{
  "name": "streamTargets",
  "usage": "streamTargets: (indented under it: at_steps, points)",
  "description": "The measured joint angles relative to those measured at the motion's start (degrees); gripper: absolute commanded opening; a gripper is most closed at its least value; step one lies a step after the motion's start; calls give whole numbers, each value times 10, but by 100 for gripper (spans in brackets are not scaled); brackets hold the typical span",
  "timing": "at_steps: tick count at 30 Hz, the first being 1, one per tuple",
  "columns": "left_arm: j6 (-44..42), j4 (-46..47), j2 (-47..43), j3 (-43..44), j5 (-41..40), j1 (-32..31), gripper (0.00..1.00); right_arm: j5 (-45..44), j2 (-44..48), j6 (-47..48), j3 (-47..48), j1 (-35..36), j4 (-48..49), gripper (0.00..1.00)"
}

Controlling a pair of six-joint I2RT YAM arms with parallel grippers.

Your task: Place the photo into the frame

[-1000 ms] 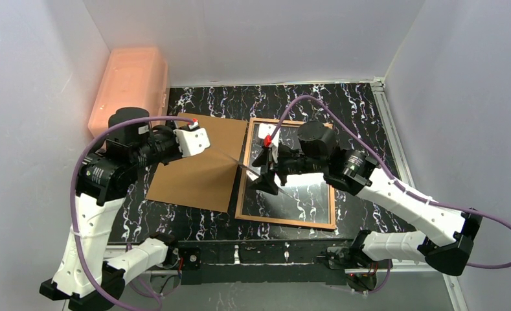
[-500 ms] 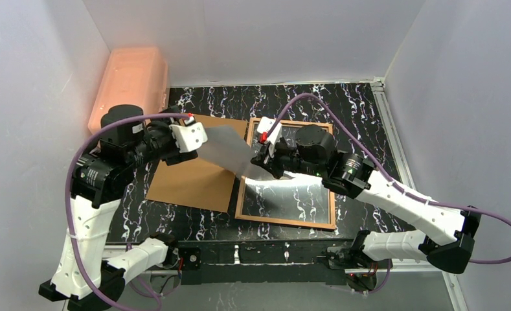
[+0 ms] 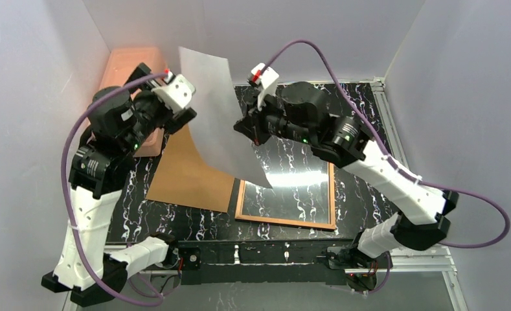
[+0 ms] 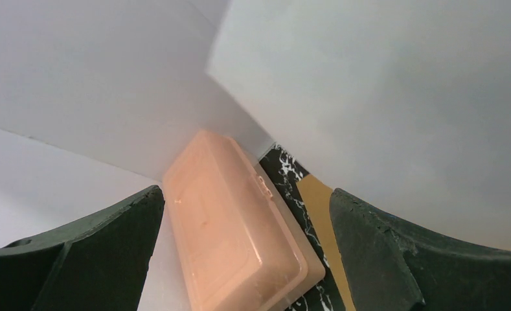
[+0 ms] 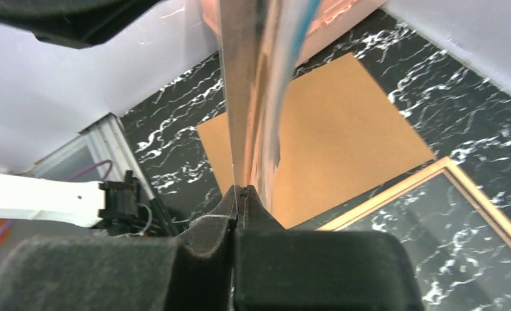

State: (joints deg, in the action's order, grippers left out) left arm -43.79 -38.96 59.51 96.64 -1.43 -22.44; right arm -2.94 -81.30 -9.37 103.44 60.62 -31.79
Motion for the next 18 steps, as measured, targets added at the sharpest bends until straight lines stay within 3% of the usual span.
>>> streamTargets:
  at_steps: [4,8,13,18]
  points:
    - [52,-3,51,72,-31,2,99,39,-57,-62,68,-23,-45,1]
    - [105,-26,69,82,-39,9,99,100,-68,-121,69,-72,-70,1]
    - [146,-46,79,80,-42,17,99,193,-35,-187,2,-166,-70,1]
    - [160,-49,75,59,-39,17,99,275,3,-205,-107,-305,-86,1]
